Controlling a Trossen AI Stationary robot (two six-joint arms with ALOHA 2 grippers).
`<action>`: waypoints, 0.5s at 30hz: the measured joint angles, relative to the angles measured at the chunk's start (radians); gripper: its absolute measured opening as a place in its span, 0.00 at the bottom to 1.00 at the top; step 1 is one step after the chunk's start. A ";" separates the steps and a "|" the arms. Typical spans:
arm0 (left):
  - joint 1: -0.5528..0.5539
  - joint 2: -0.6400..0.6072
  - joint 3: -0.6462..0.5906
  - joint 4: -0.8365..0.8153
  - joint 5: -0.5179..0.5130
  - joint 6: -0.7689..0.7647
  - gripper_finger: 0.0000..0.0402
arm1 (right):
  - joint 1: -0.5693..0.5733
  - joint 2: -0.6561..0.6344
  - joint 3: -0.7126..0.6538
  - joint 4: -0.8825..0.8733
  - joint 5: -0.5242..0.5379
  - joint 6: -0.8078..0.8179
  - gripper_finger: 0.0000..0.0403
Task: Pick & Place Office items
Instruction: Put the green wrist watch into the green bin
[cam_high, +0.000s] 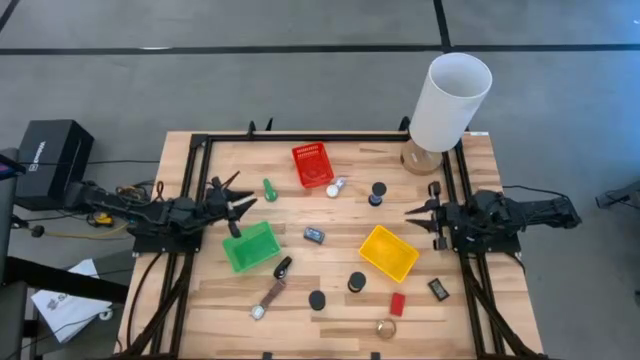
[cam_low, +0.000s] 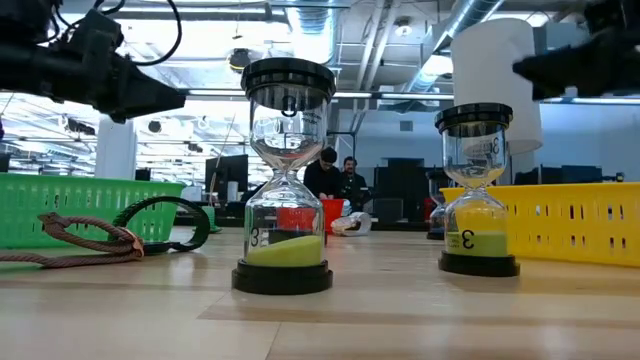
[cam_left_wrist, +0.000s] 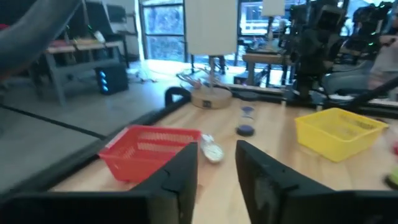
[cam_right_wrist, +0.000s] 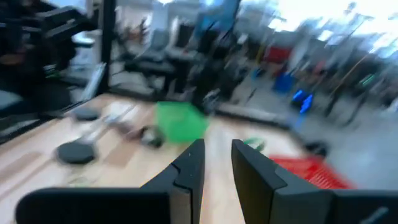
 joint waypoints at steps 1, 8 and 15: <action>0.015 0.000 0.000 0.013 0.023 0.030 0.30 | 0.000 0.000 0.000 0.050 0.015 -0.020 0.18; 0.124 0.004 0.052 0.048 0.128 0.052 0.35 | 0.000 0.008 0.001 0.315 0.056 -0.060 0.18; 0.223 0.088 0.101 0.047 0.128 -0.019 0.35 | 0.000 0.036 0.001 0.364 0.056 -0.184 0.18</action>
